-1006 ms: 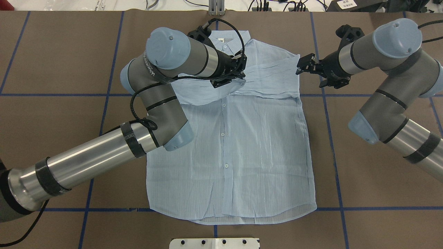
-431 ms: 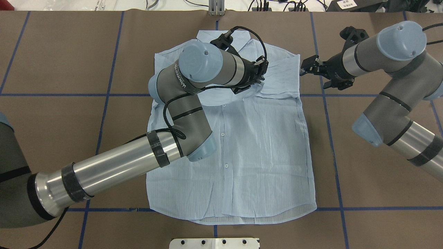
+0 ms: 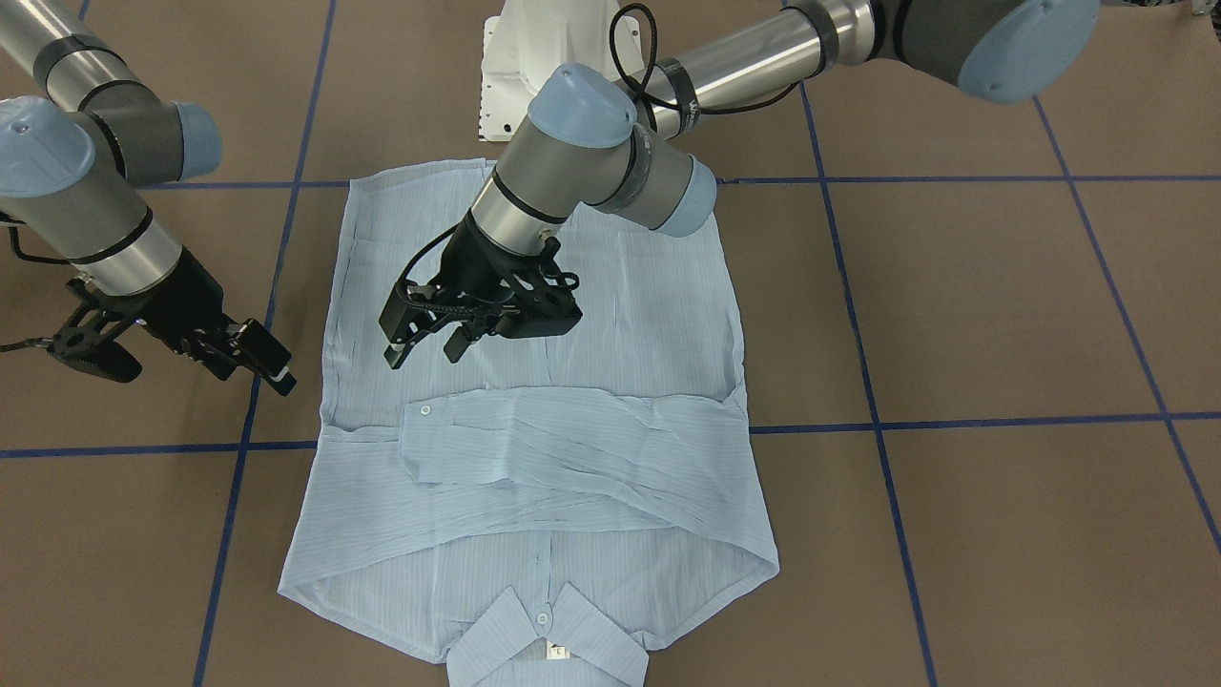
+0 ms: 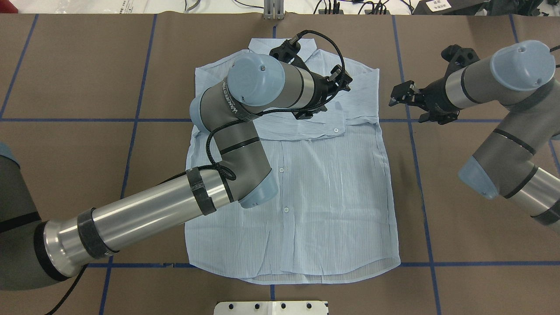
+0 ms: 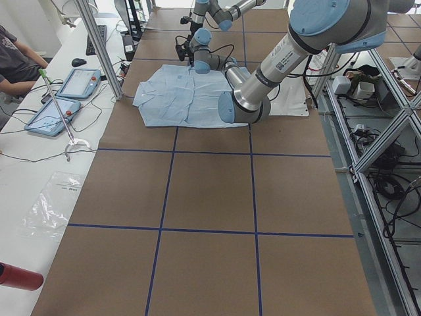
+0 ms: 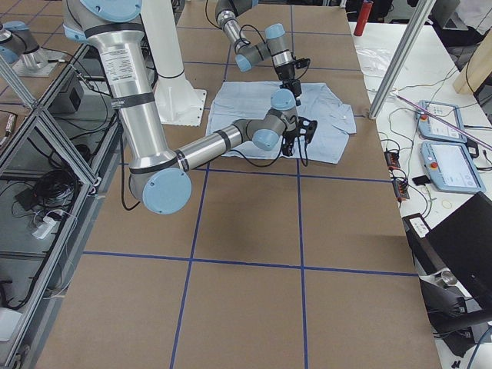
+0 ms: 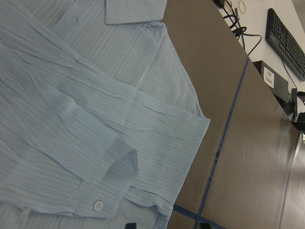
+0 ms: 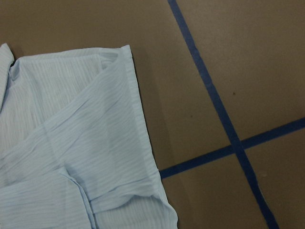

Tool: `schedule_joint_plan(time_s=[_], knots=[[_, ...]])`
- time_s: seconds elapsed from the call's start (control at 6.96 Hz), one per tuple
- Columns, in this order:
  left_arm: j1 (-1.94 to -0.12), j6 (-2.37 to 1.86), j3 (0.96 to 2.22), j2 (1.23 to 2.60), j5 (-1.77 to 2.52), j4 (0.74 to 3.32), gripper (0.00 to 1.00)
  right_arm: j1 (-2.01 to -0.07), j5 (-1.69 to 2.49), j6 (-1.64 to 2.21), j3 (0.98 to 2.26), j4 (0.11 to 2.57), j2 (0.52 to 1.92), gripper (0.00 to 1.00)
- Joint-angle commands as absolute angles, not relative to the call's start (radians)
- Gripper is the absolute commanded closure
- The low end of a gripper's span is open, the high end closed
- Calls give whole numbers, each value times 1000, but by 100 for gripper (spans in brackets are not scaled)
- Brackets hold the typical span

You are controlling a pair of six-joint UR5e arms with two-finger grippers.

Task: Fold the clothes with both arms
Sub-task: 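Move the right gripper to the hem corner nearest it while left holds near collar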

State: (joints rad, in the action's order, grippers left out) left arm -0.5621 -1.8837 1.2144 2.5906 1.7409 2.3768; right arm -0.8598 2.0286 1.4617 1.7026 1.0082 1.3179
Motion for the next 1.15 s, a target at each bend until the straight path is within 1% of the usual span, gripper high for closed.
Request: schedule_joint_plan(time_s=[0.0, 0.14, 0.29, 0.57, 0.72, 0.86, 1.01], knots=[[-563, -1882, 1434, 2451, 1746, 2323, 2, -681, 1865, 1561, 1803, 1009, 1394, 0], [-563, -1879, 1542, 2362, 1746, 2301, 2, -561, 1744, 1653, 1880, 1018, 1451, 0], [-564, -1875, 1601, 2300, 1747, 2302, 3, -490, 1721, 1774, 1931, 1022, 1492, 1], [-565, -1853, 1614, 2290, 1733, 2301, 3, -347, 1662, 1972, 2053, 1023, 1636, 3], [-565, -1852, 1621, 2289, 1733, 2299, 3, -257, 1608, 2058, 2071, 1072, 1650, 5], [-565, -1852, 1621, 2289, 1733, 2299, 3, -211, 1592, 2077, 2118, 1171, 1651, 7], [-566, -1852, 1623, 2289, 1732, 2299, 3, -166, 1576, 2112, 2126, 1216, 1648, 8]])
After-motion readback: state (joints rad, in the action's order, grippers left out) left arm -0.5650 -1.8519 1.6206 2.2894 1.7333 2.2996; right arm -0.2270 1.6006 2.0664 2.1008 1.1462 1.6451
